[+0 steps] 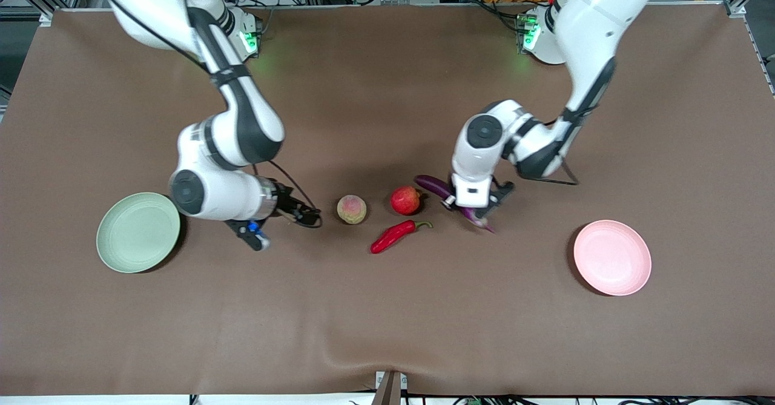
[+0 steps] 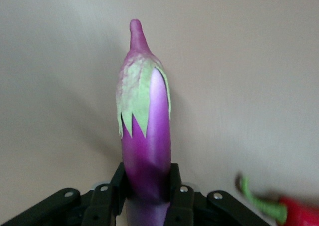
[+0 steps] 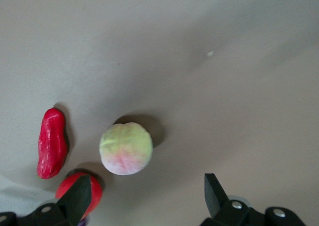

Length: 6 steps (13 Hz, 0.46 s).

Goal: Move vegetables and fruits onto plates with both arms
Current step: 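Carry the eggplant onto the pink plate while the right gripper grasps the peach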

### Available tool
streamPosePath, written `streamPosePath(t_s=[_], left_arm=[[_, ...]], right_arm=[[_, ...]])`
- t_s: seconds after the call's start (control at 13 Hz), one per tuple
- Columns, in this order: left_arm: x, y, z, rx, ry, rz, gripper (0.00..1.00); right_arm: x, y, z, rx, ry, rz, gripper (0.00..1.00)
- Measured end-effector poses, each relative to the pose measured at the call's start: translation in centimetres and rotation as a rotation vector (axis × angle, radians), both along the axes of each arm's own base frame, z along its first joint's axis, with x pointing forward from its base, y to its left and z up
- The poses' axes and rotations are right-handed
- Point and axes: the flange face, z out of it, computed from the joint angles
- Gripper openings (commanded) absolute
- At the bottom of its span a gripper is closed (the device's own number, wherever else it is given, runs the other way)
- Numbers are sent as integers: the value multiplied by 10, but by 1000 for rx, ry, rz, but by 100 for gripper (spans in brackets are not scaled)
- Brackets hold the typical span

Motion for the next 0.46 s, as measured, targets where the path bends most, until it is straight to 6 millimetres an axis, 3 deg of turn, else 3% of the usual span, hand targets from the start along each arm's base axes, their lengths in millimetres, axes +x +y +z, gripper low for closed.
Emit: streamPosePath(t_s=[0.23,0.46], left_arm=[[46,97,48,78,-17,-108,0],[78,210,52,115,12,-241,0]], right_arm=[[-9,41,-36,-11,-66,27,100],[-24,73,-63,-52,-114,95,100]])
